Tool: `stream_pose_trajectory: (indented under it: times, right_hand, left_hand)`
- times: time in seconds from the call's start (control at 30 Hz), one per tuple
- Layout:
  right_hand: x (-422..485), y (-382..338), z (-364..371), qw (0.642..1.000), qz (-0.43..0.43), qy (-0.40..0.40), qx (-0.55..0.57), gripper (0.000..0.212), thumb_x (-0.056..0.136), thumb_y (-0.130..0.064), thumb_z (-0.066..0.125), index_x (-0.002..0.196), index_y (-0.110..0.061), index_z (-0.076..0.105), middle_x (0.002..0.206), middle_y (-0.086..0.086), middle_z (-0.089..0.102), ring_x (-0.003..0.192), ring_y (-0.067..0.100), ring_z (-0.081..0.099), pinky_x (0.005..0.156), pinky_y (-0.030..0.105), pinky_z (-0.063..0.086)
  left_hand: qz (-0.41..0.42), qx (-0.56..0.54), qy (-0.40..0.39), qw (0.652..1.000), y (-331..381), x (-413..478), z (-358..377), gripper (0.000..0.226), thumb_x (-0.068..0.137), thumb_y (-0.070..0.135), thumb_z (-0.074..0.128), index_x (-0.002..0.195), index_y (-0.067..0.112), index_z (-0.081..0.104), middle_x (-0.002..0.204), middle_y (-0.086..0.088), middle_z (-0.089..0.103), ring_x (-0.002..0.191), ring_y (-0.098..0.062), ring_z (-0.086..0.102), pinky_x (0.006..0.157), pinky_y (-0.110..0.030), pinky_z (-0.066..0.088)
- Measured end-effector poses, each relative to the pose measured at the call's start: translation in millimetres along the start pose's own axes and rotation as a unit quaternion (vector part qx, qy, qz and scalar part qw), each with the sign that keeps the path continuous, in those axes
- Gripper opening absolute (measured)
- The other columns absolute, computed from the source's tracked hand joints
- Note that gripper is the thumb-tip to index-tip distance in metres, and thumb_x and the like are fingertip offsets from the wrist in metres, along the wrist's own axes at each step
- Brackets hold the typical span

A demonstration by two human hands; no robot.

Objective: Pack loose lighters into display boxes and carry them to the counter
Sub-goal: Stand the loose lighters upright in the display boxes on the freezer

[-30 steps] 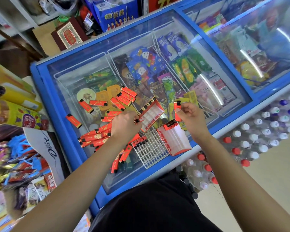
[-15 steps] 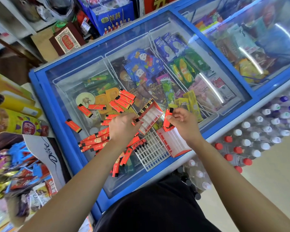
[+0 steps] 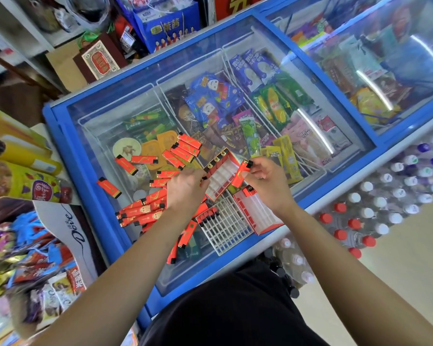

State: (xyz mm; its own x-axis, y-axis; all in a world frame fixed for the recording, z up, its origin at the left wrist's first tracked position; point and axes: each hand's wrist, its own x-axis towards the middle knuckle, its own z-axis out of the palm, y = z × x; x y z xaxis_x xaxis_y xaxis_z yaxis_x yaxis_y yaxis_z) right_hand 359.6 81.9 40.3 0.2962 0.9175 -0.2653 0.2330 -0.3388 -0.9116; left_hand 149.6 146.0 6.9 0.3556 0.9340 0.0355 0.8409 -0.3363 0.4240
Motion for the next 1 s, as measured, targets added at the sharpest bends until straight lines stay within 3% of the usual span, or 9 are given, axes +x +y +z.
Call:
stream_pose_trajectory:
  times: [0.1,0.2,0.3,0.37,0.47,0.6,0.8,0.9,1.0]
  right_hand:
    - [1.1,1.7,0.1,1.0,-0.001,0.001,-0.003,0.013,0.088,-0.018,0.073,0.1,-0.02,0.07,0.094,0.0,0.073,0.091,0.02,0.068,0.087,0.042,0.056]
    - [1.4,3.0,1.4,1.0,-0.003,0.002,-0.001,0.013,0.088,-0.014,0.074,0.101,-0.016,0.07,0.093,0.001,0.073,0.088,0.015,0.068,0.083,0.03,0.055]
    - [-0.7,0.4,3.1,1.0,-0.011,-0.001,0.002,0.014,0.089,-0.01,0.073,0.103,-0.009,0.069,0.092,0.002,0.073,0.082,0.007,0.068,0.078,0.019,0.053]
    - [-1.7,-0.8,3.0,1.0,-0.016,-0.002,0.0,0.014,0.089,-0.008,0.072,0.103,-0.007,0.069,0.091,0.001,0.072,0.078,0.002,0.068,0.075,0.017,0.052]
    - [-2.6,-1.1,2.0,1.0,-0.015,-0.005,-0.007,0.014,0.089,-0.006,0.071,0.102,-0.01,0.069,0.089,-0.004,0.072,0.078,0.0,0.067,0.075,0.019,0.053]
    - [-1.9,-2.5,2.7,1.0,-0.021,-0.011,-0.018,0.023,0.088,-0.004,0.073,0.107,-0.016,0.066,0.091,-0.011,0.07,0.081,-0.007,0.066,0.075,0.009,0.049]
    - [11.2,1.1,14.7,0.996,-0.038,-0.032,-0.075,0.02,0.088,-0.007,0.074,0.106,-0.012,0.069,0.098,-0.004,0.071,0.086,-0.003,0.069,0.079,0.015,0.055]
    - [20.1,3.8,27.0,0.995,-0.042,-0.017,-0.093,0.021,0.087,-0.003,0.074,0.101,-0.017,0.068,0.091,-0.009,0.069,0.081,-0.006,0.067,0.075,0.011,0.053]
    - [25.1,9.5,43.1,0.99,-0.057,0.006,-0.129,0.024,0.085,0.001,0.073,0.103,-0.015,0.072,0.091,-0.004,0.073,0.083,0.008,0.07,0.08,0.023,0.057]
  left_hand:
    - [0.034,0.001,0.001,0.999,-3.6,0.2,-0.5,0.012,0.074,0.005,0.084,0.068,0.01,0.075,0.063,-0.003,0.061,0.049,-0.023,0.056,0.044,-0.032,0.052]
    - [0.049,0.013,0.006,0.999,-4.4,0.2,-0.5,0.016,0.07,0.005,0.088,0.066,0.011,0.074,0.063,-0.001,0.061,0.05,-0.022,0.057,0.043,-0.027,0.049]
    - [0.044,0.01,0.037,0.998,-11.1,-5.1,3.6,0.015,0.071,0.016,0.089,0.076,0.013,0.076,0.079,-0.002,0.066,0.067,-0.023,0.063,0.048,-0.024,0.042]
    - [0.027,-0.016,0.053,0.998,-17.1,-9.4,7.3,0.024,0.075,0.021,0.088,0.094,0.014,0.076,0.094,-0.002,0.068,0.069,-0.021,0.064,0.05,-0.027,0.049]
    - [-0.02,-0.052,0.015,0.998,-21.8,-13.1,12.1,0.046,0.081,0.029,0.084,0.122,0.014,0.069,0.106,-0.005,0.073,0.074,-0.022,0.07,0.063,-0.037,0.06]
    - [-0.014,-0.102,-0.006,0.995,-22.0,-10.6,15.4,0.04,0.084,0.017,0.082,0.122,0.006,0.072,0.118,-0.012,0.073,0.091,-0.027,0.073,0.084,-0.041,0.061]
    - [0.05,-0.12,-0.043,0.991,-25.7,19.1,13.8,0.04,0.087,0.009,0.077,0.126,0.009,0.07,0.117,-0.008,0.07,0.082,-0.023,0.071,0.081,-0.042,0.061]
    - [0.075,-0.125,-0.045,0.988,-27.0,29.6,13.9,0.045,0.088,0.008,0.076,0.131,0.012,0.066,0.125,-0.008,0.069,0.101,-0.025,0.071,0.092,-0.045,0.059]
    - [0.057,-0.157,-0.057,0.984,-30.1,23.0,14.2,0.062,0.088,0.01,0.077,0.145,0.016,0.053,0.134,-0.008,0.065,0.116,-0.021,0.065,0.103,-0.036,0.052]
